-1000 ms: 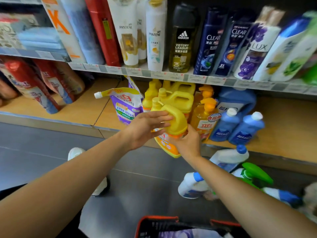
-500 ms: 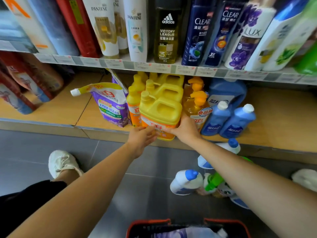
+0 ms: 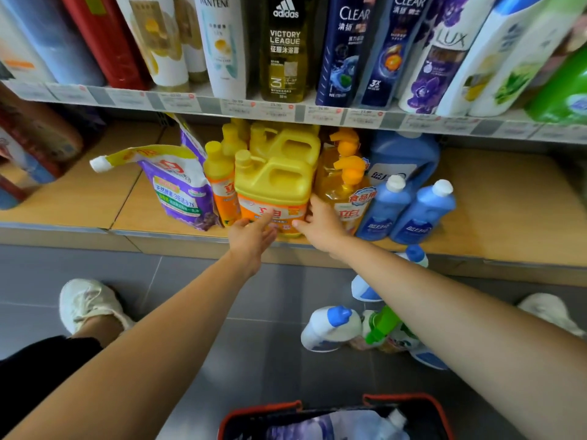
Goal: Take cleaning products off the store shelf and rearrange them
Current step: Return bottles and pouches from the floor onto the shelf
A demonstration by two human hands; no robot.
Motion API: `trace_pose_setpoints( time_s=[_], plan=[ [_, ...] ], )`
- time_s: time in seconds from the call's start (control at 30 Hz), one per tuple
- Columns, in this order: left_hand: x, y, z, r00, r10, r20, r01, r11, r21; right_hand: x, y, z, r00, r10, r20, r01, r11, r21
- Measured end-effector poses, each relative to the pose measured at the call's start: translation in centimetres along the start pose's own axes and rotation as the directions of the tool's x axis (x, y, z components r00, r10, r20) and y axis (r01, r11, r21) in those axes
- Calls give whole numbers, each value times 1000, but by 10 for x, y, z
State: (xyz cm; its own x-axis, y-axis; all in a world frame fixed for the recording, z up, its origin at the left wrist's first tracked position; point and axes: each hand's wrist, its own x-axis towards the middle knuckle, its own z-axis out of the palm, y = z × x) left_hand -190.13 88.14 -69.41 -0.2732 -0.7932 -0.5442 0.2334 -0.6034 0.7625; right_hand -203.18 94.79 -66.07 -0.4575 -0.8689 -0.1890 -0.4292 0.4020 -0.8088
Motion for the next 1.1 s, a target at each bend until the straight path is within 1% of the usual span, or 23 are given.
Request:
trace_pose_setpoints(
  time_s=[0.07, 0.1, 0.13, 0.17, 0.23, 0.3, 0.33, 0.37, 0.4, 0.43, 0.47, 0.5, 0.53, 0.6, 0.63, 0.7, 0.83, 0.93, 1.1],
  plan=[
    [-2, -1, -4, 999, -33, 10, 32, 998, 49, -11, 4, -13, 982, -11, 188, -24, 984, 179],
    [-6, -1, -7, 999, -48, 16, 46, 994, 102, -17, 6, -22, 966, -32, 258, -22, 979, 204],
    [-11, -3, -9, 998, -52, 17, 48, 982, 185, -23, 10, -32, 949, -52, 311, -6, 983, 182],
    [-17, -6, -11, 999, -42, 21, 35, 958, 285, -28, 14, -45, 937, -66, 343, 24, 992, 126],
    [-34, -14, -9, 997, -4, 73, -31, 884, 467, -38, 27, -74, 935, -91, 343, 99, 995, -7],
    [-56, -20, 0, 977, -3, 212, -123, 805, 580, -44, 47, -107, 945, -105, 310, 152, 980, -131],
    [-68, -23, 5, 950, -30, 310, -179, 762, 622, -47, 59, -124, 952, -103, 290, 175, 956, -234],
    [-79, -24, 10, 904, -65, 422, -263, 692, 672, -50, 73, -140, 959, -98, 267, 194, 912, -362],
    [-88, -26, 14, 839, -109, 533, -385, 573, 724, -52, 88, -154, 965, -87, 248, 200, 855, -478],
    [-95, -28, 18, 769, -164, 618, -515, 415, 750, -55, 103, -165, 970, -63, 236, 189, 806, -561],
    [-101, -32, 21, 705, -217, 675, -627, 254, 737, -58, 118, -173, 971, -33, 236, 174, 774, -609],
    [-105, -36, 24, 651, -272, 708, -709, 116, 696, -60, 132, -178, 970, -8, 245, 167, 753, -637],
    [-107, -40, 26, 603, -323, 729, -770, 1, 638, -61, 143, -180, 968, 3, 252, 166, 745, -646],
    [-108, -46, 28, 511, -412, 754, -857, -169, 488, -60, 159, -179, 967, -39, 250, 189, 770, -610],
    [-107, -47, 28, 485, -447, 752, -874, -221, 432, -58, 163, -178, 967, -71, 243, 206, 780, -591],
    [-103, -46, 29, 475, -482, 736, -880, -263, 396, -50, 166, -178, 964, -90, 251, 226, 775, -590],
    [-96, -48, 36, 496, -535, 684, -868, -306, 390, -40, 162, -187, 940, -37, 338, 255, 735, -628],
    [-93, -43, 46, 516, -579, 631, -856, -336, 392, -43, 157, -197, 939, -34, 342, 262, 713, -650],
    [-106, -18, 53, 575, -515, 636, -818, -352, 455, -65, 136, -232, 946, -106, 308, 291, 697, -656]
  ],
)
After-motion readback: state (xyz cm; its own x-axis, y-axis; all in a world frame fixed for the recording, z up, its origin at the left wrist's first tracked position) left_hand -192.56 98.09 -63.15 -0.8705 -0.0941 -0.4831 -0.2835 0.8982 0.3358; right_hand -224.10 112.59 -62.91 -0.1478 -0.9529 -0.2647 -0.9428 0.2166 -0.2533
